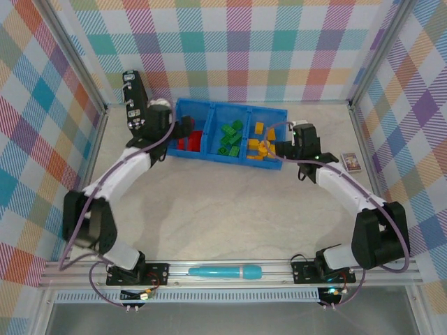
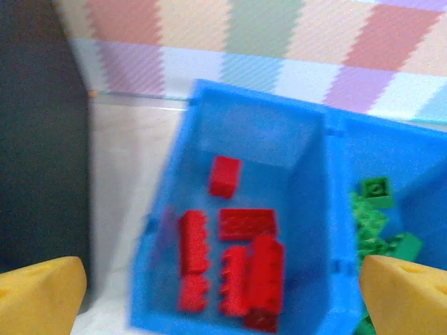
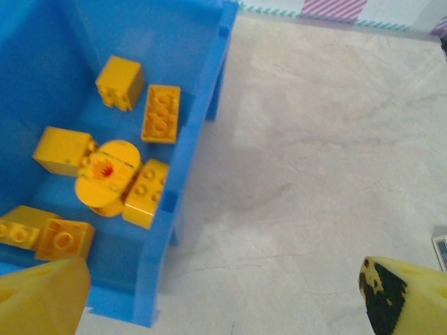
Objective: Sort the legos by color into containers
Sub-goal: Reset both arms
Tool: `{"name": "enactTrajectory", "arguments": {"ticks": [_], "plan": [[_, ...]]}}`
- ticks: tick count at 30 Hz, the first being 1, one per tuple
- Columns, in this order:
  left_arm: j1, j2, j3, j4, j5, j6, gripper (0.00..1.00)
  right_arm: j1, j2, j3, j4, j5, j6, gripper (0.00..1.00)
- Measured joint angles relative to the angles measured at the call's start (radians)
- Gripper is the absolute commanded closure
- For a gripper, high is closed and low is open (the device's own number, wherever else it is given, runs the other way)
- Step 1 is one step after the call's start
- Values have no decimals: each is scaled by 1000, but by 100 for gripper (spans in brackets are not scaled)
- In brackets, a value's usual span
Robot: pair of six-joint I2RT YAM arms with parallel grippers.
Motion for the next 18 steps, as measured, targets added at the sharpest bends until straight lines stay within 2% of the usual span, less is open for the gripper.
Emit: {"name": "enactTrajectory", "arguments": {"ticks": [4,9,14,18], "plan": [[58,-115,-173,17,-18,0,0,0,4,-69,59,23,-5,1],[61,-257,-407,93,-81,45,0,-4,1,-139,177,60,-5,1],[90,-351,-655,290,-195,92,0,-29,-27,-264,299,68,-5,1],[123,-280,-805,533,-195,111,0,-45,-32,-330,393,63,-13,1]]}}
